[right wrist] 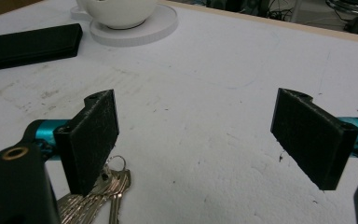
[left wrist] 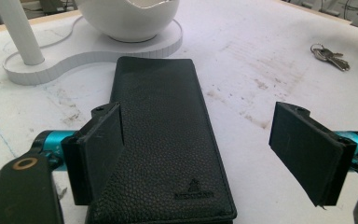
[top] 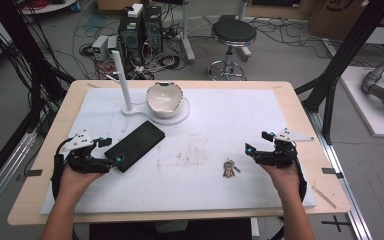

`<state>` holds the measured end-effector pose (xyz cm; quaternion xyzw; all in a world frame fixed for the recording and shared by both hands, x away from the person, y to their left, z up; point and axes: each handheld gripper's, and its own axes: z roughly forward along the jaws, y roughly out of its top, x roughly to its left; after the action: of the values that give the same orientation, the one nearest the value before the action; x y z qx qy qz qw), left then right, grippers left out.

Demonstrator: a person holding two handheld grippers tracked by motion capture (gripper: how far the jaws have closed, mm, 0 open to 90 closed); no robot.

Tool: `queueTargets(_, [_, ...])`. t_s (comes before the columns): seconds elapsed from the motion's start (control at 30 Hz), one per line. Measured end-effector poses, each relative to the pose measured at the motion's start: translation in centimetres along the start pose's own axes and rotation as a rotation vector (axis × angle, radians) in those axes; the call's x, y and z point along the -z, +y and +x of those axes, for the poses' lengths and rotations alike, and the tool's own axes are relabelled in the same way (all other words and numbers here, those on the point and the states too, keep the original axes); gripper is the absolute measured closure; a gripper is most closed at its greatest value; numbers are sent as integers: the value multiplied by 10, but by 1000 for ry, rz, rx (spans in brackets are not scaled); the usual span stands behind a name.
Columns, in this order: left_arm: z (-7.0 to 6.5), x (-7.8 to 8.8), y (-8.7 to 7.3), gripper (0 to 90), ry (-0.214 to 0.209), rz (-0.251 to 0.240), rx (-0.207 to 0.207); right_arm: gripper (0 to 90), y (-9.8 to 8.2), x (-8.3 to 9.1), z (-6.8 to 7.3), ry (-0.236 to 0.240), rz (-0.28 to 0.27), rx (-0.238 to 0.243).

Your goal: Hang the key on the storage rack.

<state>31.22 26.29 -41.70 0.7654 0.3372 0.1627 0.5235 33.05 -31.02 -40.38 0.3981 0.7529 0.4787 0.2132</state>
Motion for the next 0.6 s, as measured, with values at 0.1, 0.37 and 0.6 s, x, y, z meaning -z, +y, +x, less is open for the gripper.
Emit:
queueTargets(0.1, [1,0,1,178,8,-4,4,153,0,-2,-1,10,12,-7])
queueTargets(0.37, [-1,-4,1,178,4,2,-6,152,-1,1,2,13,-7,5])
queueTargets(0.6, [-1,-3,1,178,7,2,-7,153,1,-2,8,14,6,20])
